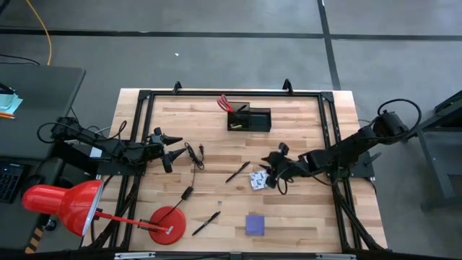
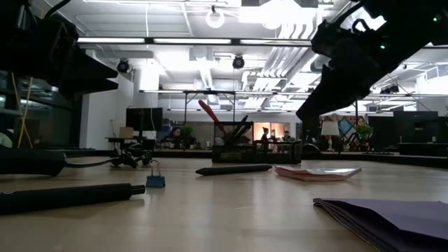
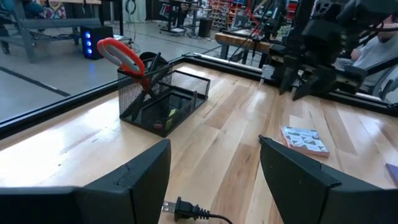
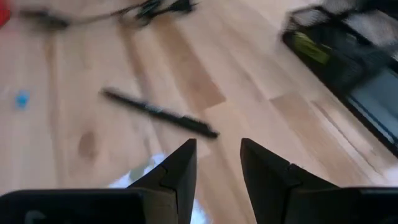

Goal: Pick and place office supplies into organizer
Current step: Put the pink sticky note pad into the mesh desk organizer

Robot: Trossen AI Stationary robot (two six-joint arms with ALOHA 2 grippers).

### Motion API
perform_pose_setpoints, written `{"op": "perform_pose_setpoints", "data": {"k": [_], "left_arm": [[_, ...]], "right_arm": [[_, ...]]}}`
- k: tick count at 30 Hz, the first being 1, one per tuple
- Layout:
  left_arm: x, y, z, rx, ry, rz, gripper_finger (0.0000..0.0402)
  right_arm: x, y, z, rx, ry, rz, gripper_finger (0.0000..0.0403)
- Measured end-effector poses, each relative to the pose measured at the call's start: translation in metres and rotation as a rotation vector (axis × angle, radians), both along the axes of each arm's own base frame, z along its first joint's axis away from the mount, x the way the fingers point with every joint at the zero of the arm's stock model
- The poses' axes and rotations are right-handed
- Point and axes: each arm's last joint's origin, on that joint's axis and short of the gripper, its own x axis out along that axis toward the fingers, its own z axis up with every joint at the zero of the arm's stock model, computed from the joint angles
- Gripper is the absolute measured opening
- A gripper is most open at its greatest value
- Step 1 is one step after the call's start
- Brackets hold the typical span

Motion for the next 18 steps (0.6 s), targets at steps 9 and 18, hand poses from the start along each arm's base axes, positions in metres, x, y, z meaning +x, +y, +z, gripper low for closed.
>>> {"op": "perform_pose_setpoints", "data": {"k": [9,18], "left_arm": [[0.0,0.0,0.0,0.0,0.0,0.0,0.0232],[0.0,0.0,0.0,0.0,0.0,0.0,0.0232]], "right_arm": [[-0.0024,-0.0008,-0.002,0.166,-0.058,-0.169,0.0116],[-0.0024,-0.0007,-0.0016,0.261,-0.112,-0.259,0.0116]]}}
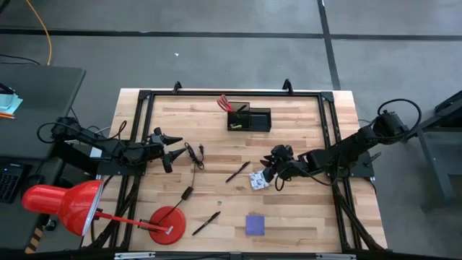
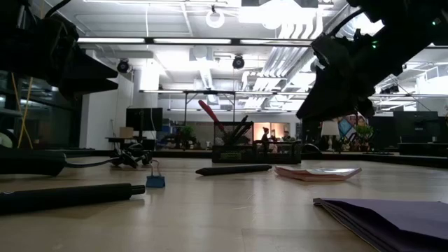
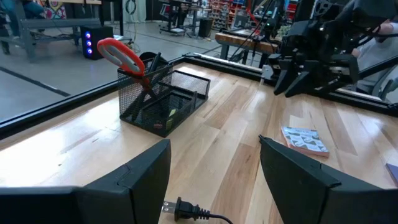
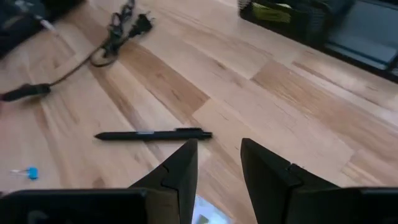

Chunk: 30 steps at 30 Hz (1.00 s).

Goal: Pick and place office supplies into organizer
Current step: Put the pink sticky note pad into the mesh desk organizer

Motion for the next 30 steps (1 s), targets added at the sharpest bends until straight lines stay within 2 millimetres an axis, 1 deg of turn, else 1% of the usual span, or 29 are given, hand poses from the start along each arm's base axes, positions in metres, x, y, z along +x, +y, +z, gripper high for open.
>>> {"op": "perform_pose_setpoints", "data": {"k": [5,10,16,19,21,25,28,30], "left_arm": [[0.0,0.0,0.0,0.0,0.0,0.0,0.0232],[0.0,0.0,0.0,0.0,0.0,0.0,0.0232],[0.0,0.0,0.0,0.0,0.0,0.0,0.0232],[0.0,0.0,0.0,0.0,0.0,0.0,0.0232],[0.0,0.0,0.0,0.0,0.0,0.0,0.0232],[0.0,0.0,0.0,0.0,0.0,0.0,0.0232],[0.0,0.0,0.0,0.0,0.0,0.0,0.0232],[0.0,0.0,0.0,0.0,0.0,0.0,0.0232]], "right_arm": [[0.004,0.006,0.004,0.034,-0.054,0.05,0.0119],[0.004,0.008,0.005,0.046,-0.049,0.088,0.0119],[0.013,0.011,0.003,0.19,-0.174,-0.003,0.0119],[0.017,0.012,-0.006,0.216,-0.17,-0.023,0.0119],[0.022,0.014,-0.009,0.195,-0.19,0.001,0.0119],[0.036,0.018,-0.012,0.204,-0.201,-0.038,0.0119],[0.049,0.023,0.0,0.196,-0.235,-0.052,0.0116],[0.054,0.026,0.003,0.156,-0.181,-0.042,0.0113]]}}
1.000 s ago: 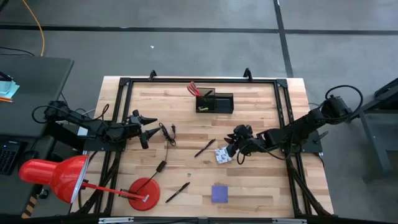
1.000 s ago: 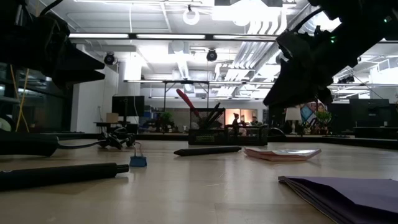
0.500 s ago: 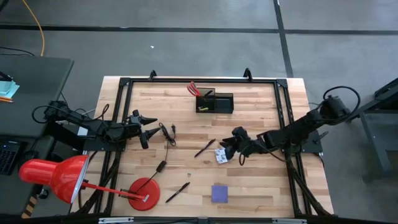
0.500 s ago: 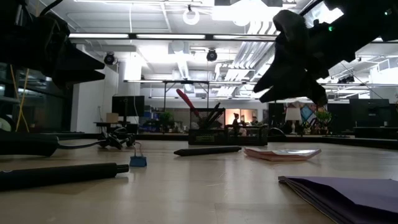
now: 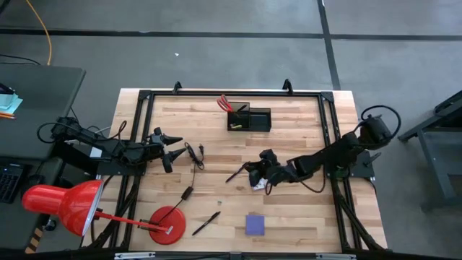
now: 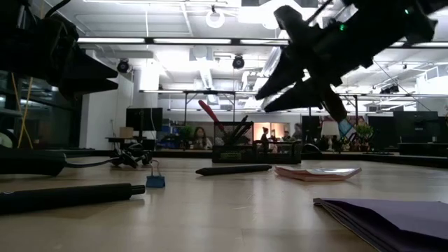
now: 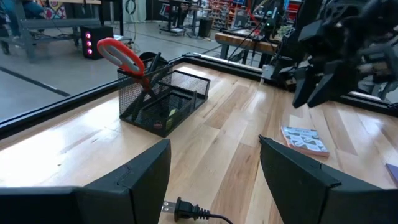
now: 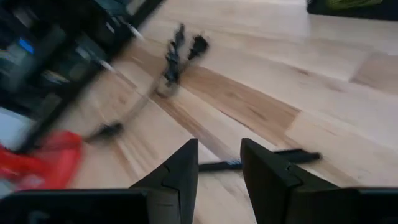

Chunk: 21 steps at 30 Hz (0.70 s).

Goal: Pick and place office supplies into organizer
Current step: Put the pink sticky note pad into the mesh desk organizer

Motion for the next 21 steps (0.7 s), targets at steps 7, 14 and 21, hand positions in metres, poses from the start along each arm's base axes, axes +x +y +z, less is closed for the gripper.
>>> {"op": "perform_pose_setpoints", "data": {"k": [7,14,21], "left_arm": [[0.0,0.0,0.0,0.0,0.0,0.0,0.0232],[0.0,0.0,0.0,0.0,-0.001,0.0,0.0232],[0.0,0.0,0.0,0.0,-0.001,0.0,0.0232]], "right_arm": [[0.025,0.019,0.015,-0.017,0.215,-0.118,0.0099],[0.05,0.033,0.019,0.032,0.422,-0.287,0.0078],[0.068,0.034,0.017,0.014,0.571,-0.325,0.006]]}}
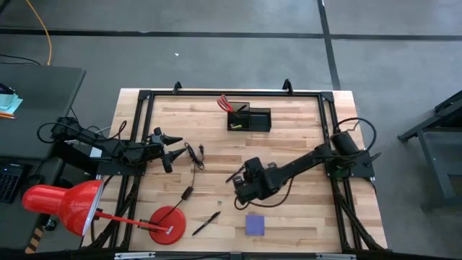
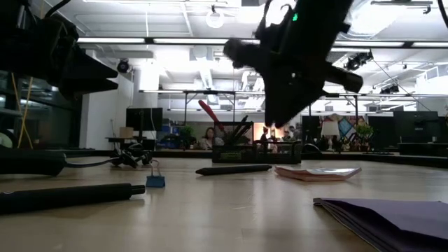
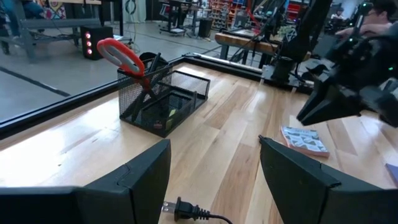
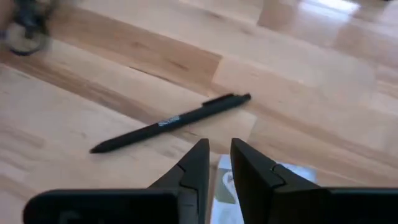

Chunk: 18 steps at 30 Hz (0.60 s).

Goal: Pick and place office supplies into organizer
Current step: Put the pink sticky note pad into the mesh desk organizer

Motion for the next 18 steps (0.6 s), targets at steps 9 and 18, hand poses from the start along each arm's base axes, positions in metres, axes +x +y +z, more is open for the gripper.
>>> {"op": "perform_pose_setpoints", "data": {"k": [9,18], "left_arm": [[0.0,0.0,0.0,0.0,0.0,0.0,0.0232],[0.0,0.0,0.0,0.0,0.0,0.0,0.0232]], "right_arm": [[0.003,-0.001,0.002,0.199,-0.001,-0.156,0.0044],[-0.005,-0.005,0.0,0.322,0.065,-0.343,0.0085]]}}
